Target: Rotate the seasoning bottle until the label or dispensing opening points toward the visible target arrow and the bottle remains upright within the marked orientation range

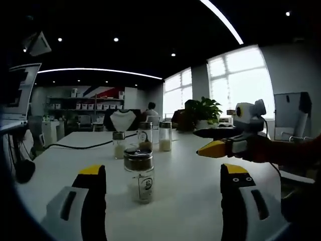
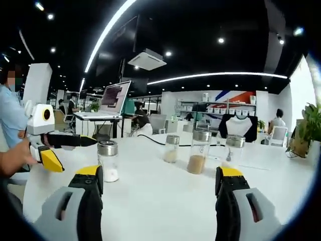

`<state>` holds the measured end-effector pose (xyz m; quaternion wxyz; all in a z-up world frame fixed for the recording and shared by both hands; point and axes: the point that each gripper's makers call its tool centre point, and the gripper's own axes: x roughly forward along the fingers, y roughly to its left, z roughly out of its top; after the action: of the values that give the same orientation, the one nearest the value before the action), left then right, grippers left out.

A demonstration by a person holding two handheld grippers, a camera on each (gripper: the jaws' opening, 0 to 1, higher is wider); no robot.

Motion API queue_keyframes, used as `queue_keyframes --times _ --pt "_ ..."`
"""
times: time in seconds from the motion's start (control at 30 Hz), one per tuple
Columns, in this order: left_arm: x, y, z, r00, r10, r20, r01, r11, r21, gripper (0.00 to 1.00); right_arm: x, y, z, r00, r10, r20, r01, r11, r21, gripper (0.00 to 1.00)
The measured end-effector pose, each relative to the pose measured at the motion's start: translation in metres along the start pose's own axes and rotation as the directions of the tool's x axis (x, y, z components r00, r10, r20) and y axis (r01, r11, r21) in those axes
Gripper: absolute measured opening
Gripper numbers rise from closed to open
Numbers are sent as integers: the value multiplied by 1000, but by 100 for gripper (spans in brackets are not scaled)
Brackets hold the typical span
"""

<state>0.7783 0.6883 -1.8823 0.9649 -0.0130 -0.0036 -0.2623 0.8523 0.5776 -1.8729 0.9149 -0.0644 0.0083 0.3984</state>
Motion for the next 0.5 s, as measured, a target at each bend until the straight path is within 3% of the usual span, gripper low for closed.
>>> queue_keyframes --times 0.37,0.5 --pt "-6 13 1 1000 25 0 -25 999 23 100 54 -5 15 997 40 62 -41 999 18 78" --pt "-6 21 0 999 33 7 -33 999 15 100 81 -5 8 998 49 30 -48 998 -37 68"
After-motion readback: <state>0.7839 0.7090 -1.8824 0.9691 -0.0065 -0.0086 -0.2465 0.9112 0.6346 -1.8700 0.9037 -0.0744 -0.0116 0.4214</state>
